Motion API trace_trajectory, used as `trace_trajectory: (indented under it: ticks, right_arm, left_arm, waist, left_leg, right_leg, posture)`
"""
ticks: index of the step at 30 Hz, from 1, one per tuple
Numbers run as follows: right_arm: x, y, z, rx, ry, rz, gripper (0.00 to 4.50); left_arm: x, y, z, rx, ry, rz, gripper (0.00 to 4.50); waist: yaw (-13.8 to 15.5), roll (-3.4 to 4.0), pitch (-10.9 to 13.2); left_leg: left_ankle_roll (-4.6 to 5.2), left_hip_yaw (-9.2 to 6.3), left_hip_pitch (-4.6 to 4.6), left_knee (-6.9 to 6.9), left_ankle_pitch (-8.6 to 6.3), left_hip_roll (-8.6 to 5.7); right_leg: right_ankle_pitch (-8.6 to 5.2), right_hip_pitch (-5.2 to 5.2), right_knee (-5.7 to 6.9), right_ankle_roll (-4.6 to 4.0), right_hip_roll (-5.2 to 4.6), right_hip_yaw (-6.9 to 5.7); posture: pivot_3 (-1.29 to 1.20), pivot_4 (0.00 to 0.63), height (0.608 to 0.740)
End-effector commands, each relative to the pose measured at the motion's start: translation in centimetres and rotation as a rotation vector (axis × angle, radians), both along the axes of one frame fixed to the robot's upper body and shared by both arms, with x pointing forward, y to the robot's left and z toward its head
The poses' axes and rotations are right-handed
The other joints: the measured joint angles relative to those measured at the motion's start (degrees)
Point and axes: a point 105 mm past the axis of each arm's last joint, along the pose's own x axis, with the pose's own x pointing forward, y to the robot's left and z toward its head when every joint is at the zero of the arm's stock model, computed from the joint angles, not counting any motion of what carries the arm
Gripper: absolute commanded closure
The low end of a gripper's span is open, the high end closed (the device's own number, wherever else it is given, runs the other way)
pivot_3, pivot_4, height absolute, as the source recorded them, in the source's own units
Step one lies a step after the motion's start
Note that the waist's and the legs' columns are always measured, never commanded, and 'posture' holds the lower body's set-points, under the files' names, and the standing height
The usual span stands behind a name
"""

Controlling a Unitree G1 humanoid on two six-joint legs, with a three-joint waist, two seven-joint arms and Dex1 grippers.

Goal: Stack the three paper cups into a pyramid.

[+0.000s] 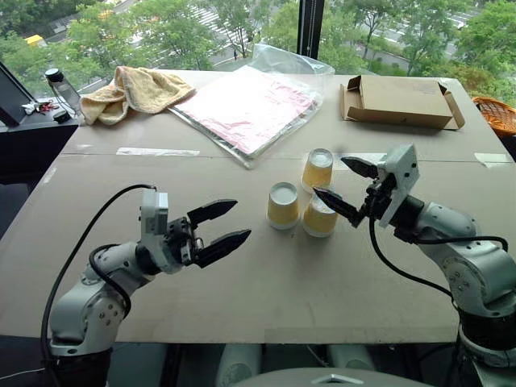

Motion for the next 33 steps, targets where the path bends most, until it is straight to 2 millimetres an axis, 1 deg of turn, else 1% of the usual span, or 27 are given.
trace_trajectory:
  ticks: [1, 3, 6, 7, 10, 14, 17, 18, 19, 20, 21, 23, 24, 25, 27, 30, 33]
  right_arm:
    - [2.5, -0.8, 1.2, -0.012, -0.003, -0.044, 0.01]
    - [4.6, -1.0, 0.1, -0.079, 0.022, -0.083, 0.01]
    - [6.8, -0.8, -1.7, -0.112, 0.071, -0.095, 0.01]
    - [7.3, -0.8, -2.0, -0.117, 0.080, -0.095, 0.01]
    - [8.2, 0.1, -2.7, -0.127, 0.099, -0.053, 0.01]
    - [9.5, 0.6, -3.4, -0.147, 0.130, -0.021, 0.01]
    - [10.1, 1.0, -3.7, -0.146, 0.156, 0.011, 0.01]
    - [10.2, 1.1, -3.9, -0.152, 0.162, 0.022, 0.25]
    - [10.3, 1.1, -4.1, -0.156, 0.168, 0.029, 0.63]
    - [10.4, 1.1, -4.3, -0.161, 0.174, 0.036, 0.76]
    - [10.5, 1.1, -4.4, -0.165, 0.177, 0.043, 1.25]
    - [10.7, 1.1, -4.5, -0.172, 0.172, 0.045, 2.08]
    - [10.8, 1.0, -4.4, -0.176, 0.161, 0.043, 2.35]
    - [10.9, 0.8, -4.1, -0.178, 0.148, 0.041, 2.35]
    - [11.1, 0.3, -2.7, -0.151, 0.106, 0.031, 2.35]
    - [10.9, -1.0, 0.6, -0.111, 0.025, 0.017, 2.35]
    - [9.4, -1.3, 3.9, -0.064, -0.033, 0.062, 2.35]
  left_arm:
    - [-0.3, -0.7, 1.3, -0.010, -0.044, -0.021, 0.00]
    - [-0.4, -0.8, 1.4, -0.011, -0.044, -0.019, 0.00]
    - [-0.5, -0.7, 1.5, -0.009, -0.046, -0.012, 0.00]
    - [-0.6, -0.7, 1.5, -0.008, -0.046, -0.009, 0.00]
    - [-0.7, -0.4, 1.4, -0.007, -0.045, 0.004, 0.00]
    - [-0.9, 0.1, 1.0, -0.001, -0.043, 0.019, 0.00]
    - [-0.9, 0.6, 0.7, 0.001, -0.051, 0.036, 0.00]
    - [-0.9, 0.7, 0.6, 0.002, -0.054, 0.040, 0.00]
    - [-1.0, 0.8, 0.5, 0.003, -0.056, 0.042, 0.00]
    - [-1.0, 0.9, 0.5, 0.003, -0.057, 0.044, 0.00]
    - [-1.0, 1.0, 0.4, 0.002, -0.058, 0.045, 0.00]
    - [-1.1, 1.1, 0.3, 0.000, -0.062, 0.047, 0.00]
    - [-1.1, 1.2, 0.2, -0.001, -0.062, 0.048, 0.00]
    - [-1.1, 1.3, 0.1, -0.002, -0.063, 0.050, 0.00]
    - [-1.2, 1.4, 0.0, -0.003, -0.064, 0.054, 0.00]
    - [-0.8, 1.7, -0.2, -0.003, -0.079, 0.095, 0.00]
    - [-0.1, 2.1, -0.7, 0.029, -0.136, 0.180, 0.00]
  waist:
    - [-0.06, 0.00, 0.00]
    - [-0.05, 0.00, 0.00]
    - [0.05, -0.01, 0.00]
    - [0.00, 0.00, 0.00]
    - [0.00, 0.05, 0.03]
    - [-0.10, 0.05, 0.03]
    - [-0.08, 0.06, 0.04]
    - [-0.08, 0.06, 0.04]
    - [-0.09, 0.06, 0.04]
    - [-0.02, 0.06, 0.04]
    - [-0.07, 0.07, 0.04]
    - [-0.09, 0.07, 0.04]
    - [-0.08, 0.07, 0.04]
    - [-0.05, 0.07, 0.04]
    - [-0.04, 0.07, 0.04]
    - [0.09, 0.12, 0.08]
    - [0.17, 0.18, 0.11]
  left_leg:
    - [0.00, 0.02, 0.01, 0.00, 0.00, 0.00]
    - [0.00, 0.04, 0.01, 0.00, 0.00, 0.00]
    - [0.00, 0.05, -0.02, -0.01, 0.00, -0.01]
    - [0.00, 0.06, -0.02, -0.02, 0.00, -0.01]
    - [0.00, 0.07, -0.15, -0.08, 0.00, -0.01]
    - [0.00, 0.05, -0.76, 0.00, 0.01, -0.01]
    - [0.00, 0.05, -0.81, 0.01, 0.01, -0.01]
    - [0.00, 0.05, -0.80, 0.01, 0.01, -0.01]
    - [0.00, 0.05, -0.80, 0.01, 0.01, -0.01]
    - [0.00, 0.05, -0.80, 0.02, 0.01, -0.01]
    - [0.00, 0.04, -0.80, 0.02, 0.01, -0.01]
    - [0.00, 0.05, -0.79, 0.02, 0.01, -0.01]
    - [0.00, 0.05, -0.79, 0.02, 0.01, -0.01]
    - [0.00, 0.05, -0.79, 0.02, 0.01, -0.01]
    - [0.00, 0.05, -0.78, 0.03, 0.01, -0.01]
    - [0.00, 0.05, -0.80, 0.04, 0.01, -0.02]
    - [0.00, 0.05, -0.82, 0.04, 0.01, -0.03]
  right_leg:
    - [0.00, 0.00, 0.00, 0.00, 0.00, 0.01]
    - [0.01, 0.00, 0.00, -0.01, 0.00, 0.02]
    - [0.01, -0.01, -0.01, -0.02, 0.00, 0.02]
    - [0.09, -0.03, -0.01, 0.12, 0.00, 0.03]
    - [0.12, -0.19, -0.01, 0.18, 0.00, 0.04]
    - [0.15, -0.84, 0.13, 0.20, 0.01, 0.04]
    - [0.15, -0.89, 0.16, 0.20, 0.01, 0.03]
    - [0.15, -0.89, 0.17, 0.19, 0.01, 0.03]
    - [0.15, -0.89, 0.18, 0.19, 0.01, 0.03]
    - [0.15, -0.89, 0.18, 0.19, 0.01, 0.03]
    - [0.15, -0.89, 0.18, 0.19, 0.01, 0.02]
    - [0.15, -0.89, 0.18, 0.19, 0.01, 0.02]
    - [0.15, -0.89, 0.19, 0.19, 0.01, 0.02]
    - [0.15, -0.89, 0.19, 0.19, 0.02, 0.02]
    - [0.15, -0.89, 0.22, 0.19, 0.02, 0.02]
    - [0.15, -0.89, 0.22, 0.19, 0.01, 0.02]
    - [0.15, -0.90, 0.21, 0.20, 0.01, 0.02]
  posture:
    - [0.00, 0.150, 0.740]
    - [0.00, 0.150, 0.740]
    - [0.00, 0.150, 0.740]
    - [0.00, 0.150, 0.740]
    - [0.00, 0.150, 0.740]
    - [0.00, 0.150, 0.740]
    - [0.00, 0.150, 0.740]
    - [0.00, 0.150, 0.740]
    - [0.00, 0.150, 0.740]
    - [0.00, 0.150, 0.740]
    - [0.00, 0.150, 0.740]
    - [0.00, 0.150, 0.740]
    - [0.00, 0.150, 0.740]
    - [0.00, 0.150, 0.740]
    - [0.00, 0.150, 0.740]
    - [0.00, 0.150, 0.740]
    - [0.00, 0.150, 0.740]
